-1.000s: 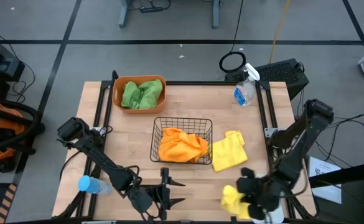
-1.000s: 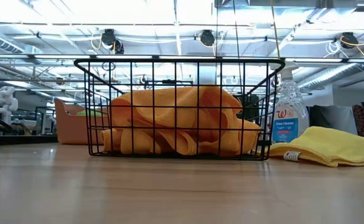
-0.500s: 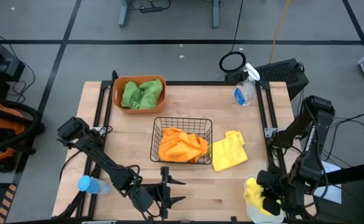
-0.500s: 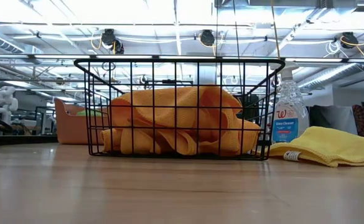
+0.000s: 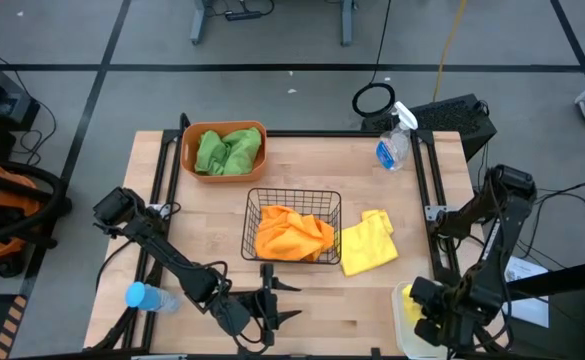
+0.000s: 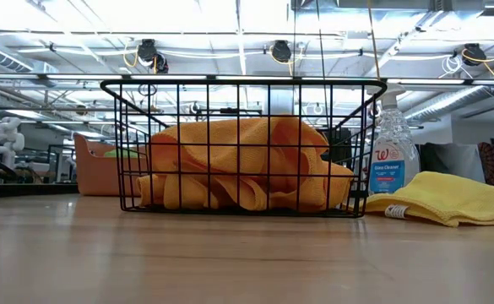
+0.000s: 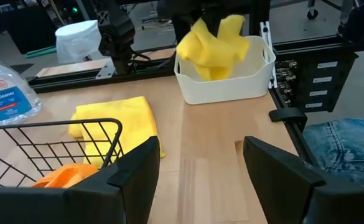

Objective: Sort microfiber towel by color & place in baskets
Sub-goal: Put the left yellow microfiber cloth into the white bin

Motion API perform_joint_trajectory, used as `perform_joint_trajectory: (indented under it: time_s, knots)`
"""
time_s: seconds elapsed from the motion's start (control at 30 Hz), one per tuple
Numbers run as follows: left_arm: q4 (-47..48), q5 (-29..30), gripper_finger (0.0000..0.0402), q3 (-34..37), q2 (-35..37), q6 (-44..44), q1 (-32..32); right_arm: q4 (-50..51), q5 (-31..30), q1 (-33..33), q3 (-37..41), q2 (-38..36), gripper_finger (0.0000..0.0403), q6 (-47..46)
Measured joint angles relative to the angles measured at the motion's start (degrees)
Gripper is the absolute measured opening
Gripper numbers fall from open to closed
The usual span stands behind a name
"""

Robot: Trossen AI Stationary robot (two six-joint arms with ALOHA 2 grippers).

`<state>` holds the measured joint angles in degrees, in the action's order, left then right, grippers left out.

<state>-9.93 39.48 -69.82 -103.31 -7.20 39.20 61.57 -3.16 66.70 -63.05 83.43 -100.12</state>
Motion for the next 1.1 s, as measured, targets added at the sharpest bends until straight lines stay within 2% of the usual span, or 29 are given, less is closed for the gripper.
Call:
perform_joint_trajectory:
  time_s: [0.2, 0.33, 0.6, 0.87, 0.97, 1.1]
  knots:
    - [-0.02, -0.06, 0.0237, 0.00, 0.00, 0.00, 0.02, 0.29, 0.07, -0.69, 0.00, 2.82, 0.0025, -1.40]
    - [-0.02, -0.24, 0.0237, 0.00, 0.02, 0.00, 0.02, 0.40, -2.55, -1.79, 0.00, 5.07, 0.0039, -1.42]
    - [0.04, -0.24, 0.0237, 0.02, 0.04, -0.02, 0.02, 0.43, -2.45, -2.62, 0.00, 8.20, 0.0112, -0.95]
    - [0.13, -0.24, 0.0237, 0.02, 0.04, -0.07, 0.02, 0.96, 1.86, -2.34, 0.00, 7.38, 0.0186, -1.09]
    - [0.17, -0.24, 0.0237, 0.02, 0.04, -0.07, 0.02, 1.34, 2.20, -2.36, -0.65, 6.51, 0.0207, -0.86]
    - [0.19, -0.26, 0.0237, 0.02, 0.04, -0.09, 0.02, 4.02, 5.85, -2.36, -3.19, 6.35, 0.0229, 2.03]
